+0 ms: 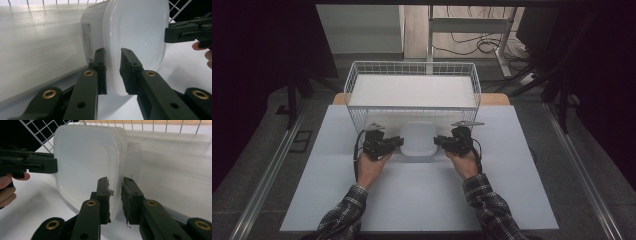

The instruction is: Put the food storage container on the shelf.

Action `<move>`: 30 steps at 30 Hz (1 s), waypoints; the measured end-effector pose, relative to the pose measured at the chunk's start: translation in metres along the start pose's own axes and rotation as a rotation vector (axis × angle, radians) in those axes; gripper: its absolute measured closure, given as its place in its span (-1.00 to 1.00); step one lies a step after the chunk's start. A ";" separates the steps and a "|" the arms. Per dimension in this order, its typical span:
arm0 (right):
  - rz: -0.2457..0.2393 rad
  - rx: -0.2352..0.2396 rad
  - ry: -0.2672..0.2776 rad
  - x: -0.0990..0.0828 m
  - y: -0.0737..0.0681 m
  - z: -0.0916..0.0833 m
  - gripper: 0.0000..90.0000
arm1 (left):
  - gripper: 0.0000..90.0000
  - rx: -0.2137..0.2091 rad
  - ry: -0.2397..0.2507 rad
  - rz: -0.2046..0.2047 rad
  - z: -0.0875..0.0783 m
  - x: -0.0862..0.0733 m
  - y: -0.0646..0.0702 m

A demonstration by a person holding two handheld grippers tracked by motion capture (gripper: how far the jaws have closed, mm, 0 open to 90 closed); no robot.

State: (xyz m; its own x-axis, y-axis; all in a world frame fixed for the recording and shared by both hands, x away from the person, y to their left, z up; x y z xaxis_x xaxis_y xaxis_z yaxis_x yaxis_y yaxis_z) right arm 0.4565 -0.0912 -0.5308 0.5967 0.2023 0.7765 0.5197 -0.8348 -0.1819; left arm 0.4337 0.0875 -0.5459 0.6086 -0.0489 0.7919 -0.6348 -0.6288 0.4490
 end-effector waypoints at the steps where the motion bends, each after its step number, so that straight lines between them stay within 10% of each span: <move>1: -0.007 -0.002 0.005 0.001 0.000 0.001 0.65 | 0.66 -0.001 0.006 0.003 0.001 0.001 -0.001; 18: -0.083 -0.172 0.063 0.031 0.008 0.016 0.51 | 0.22 0.161 0.055 0.092 0.012 0.031 -0.017; 30: -0.161 -0.089 0.076 0.021 -0.005 -0.013 0.73 | -0.64 0.150 0.022 0.213 -0.016 0.012 0.007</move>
State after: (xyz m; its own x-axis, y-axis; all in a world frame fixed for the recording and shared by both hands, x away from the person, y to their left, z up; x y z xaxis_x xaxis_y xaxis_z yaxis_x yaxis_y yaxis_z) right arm 0.4582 -0.0894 -0.5057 0.4605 0.3005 0.8352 0.5465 -0.8374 0.0000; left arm 0.4288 0.0945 -0.5264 0.4569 -0.1767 0.8718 -0.6690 -0.7142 0.2059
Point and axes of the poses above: each handheld gripper's, and its own axes: z roughly forward along the jaws, x roughly out of its top, y roughly to its right, the point moved 9 cm from there along z, roughly forward along the jaws, and after that the axes turned 11 degrees about -x, right-handed, at the moved point
